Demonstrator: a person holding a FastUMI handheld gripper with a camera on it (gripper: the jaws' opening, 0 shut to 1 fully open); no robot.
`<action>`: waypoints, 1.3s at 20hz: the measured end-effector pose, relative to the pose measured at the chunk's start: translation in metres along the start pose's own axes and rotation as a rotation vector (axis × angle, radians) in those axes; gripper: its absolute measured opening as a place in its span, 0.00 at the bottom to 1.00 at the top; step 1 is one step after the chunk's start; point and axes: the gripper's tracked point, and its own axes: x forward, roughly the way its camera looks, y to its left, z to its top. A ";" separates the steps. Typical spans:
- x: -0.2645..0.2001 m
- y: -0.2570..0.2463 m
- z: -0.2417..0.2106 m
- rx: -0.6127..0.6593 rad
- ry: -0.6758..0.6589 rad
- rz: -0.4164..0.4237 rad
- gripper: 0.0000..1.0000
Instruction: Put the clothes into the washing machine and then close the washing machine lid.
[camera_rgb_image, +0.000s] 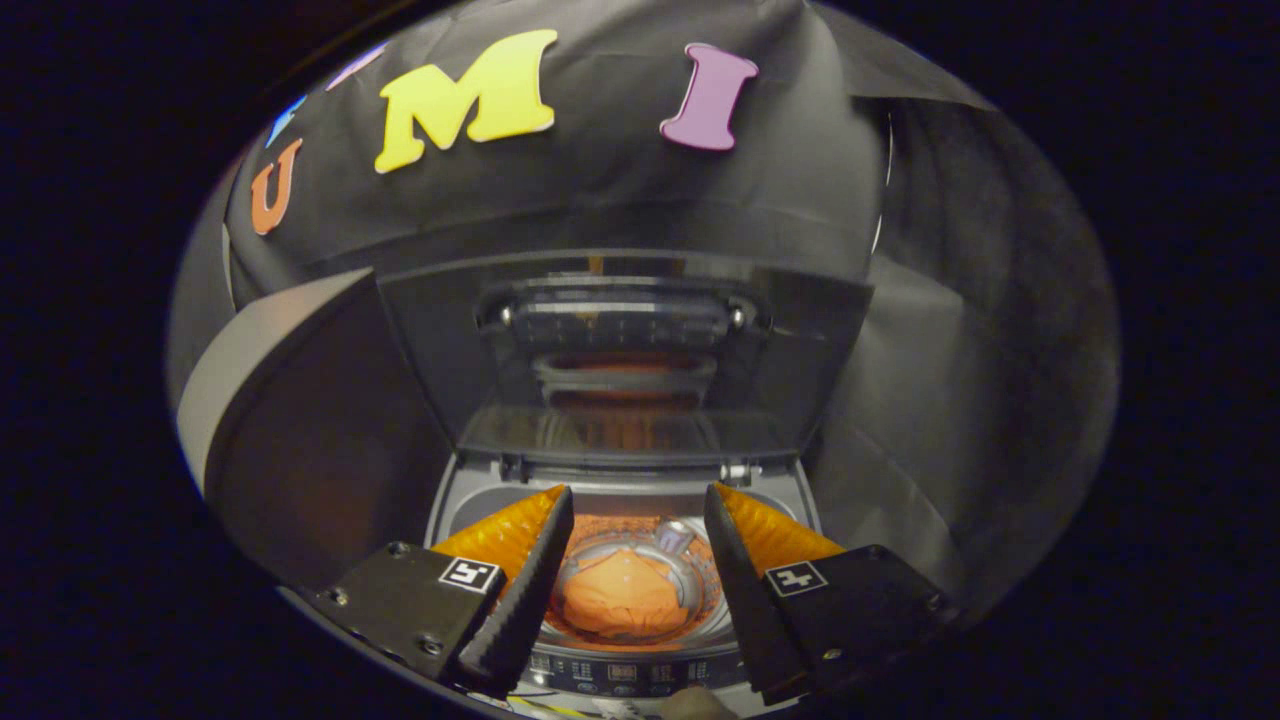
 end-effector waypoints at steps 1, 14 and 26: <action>-0.004 0.002 0.010 0.009 -0.014 0.008 0.82; -0.015 0.014 0.137 0.006 -0.184 0.033 0.82; 0.060 0.024 0.168 0.039 -0.073 0.025 0.83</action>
